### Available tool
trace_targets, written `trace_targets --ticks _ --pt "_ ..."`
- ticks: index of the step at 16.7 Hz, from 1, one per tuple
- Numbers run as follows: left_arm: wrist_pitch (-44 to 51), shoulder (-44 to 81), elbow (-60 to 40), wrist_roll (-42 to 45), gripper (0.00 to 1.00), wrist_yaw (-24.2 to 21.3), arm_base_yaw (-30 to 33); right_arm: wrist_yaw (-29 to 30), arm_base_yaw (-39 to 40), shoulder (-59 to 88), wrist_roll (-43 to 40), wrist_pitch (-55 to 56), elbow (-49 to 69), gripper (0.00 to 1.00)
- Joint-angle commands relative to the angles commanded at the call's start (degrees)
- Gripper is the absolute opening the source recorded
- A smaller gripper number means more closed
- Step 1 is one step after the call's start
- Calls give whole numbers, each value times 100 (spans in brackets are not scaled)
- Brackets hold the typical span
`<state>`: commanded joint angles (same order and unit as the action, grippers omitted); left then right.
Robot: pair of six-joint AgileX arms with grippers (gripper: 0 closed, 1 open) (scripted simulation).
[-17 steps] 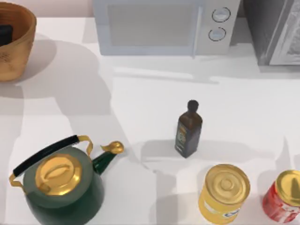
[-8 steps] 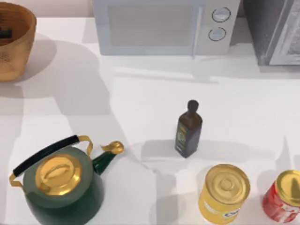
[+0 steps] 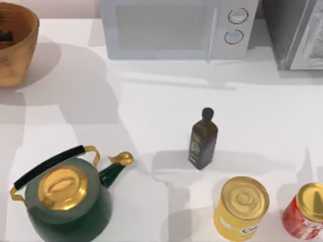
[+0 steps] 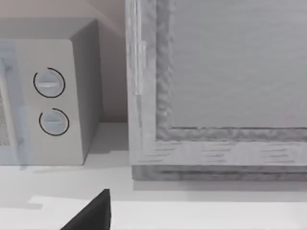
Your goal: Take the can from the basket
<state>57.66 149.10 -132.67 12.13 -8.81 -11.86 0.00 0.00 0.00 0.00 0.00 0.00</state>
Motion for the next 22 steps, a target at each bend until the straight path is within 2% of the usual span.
trace_targets --ticks 6,10,22 --pt "3 -174 -70 26 0 24 -23 0 0 0 0 0 0 100" --pt "-171 -652 355 -21 0 31 16 0 0 0 0 0 0 100" --pt "-1592 -4274 3670 -238 0 309 351 0 0 0 0 0 0 100"
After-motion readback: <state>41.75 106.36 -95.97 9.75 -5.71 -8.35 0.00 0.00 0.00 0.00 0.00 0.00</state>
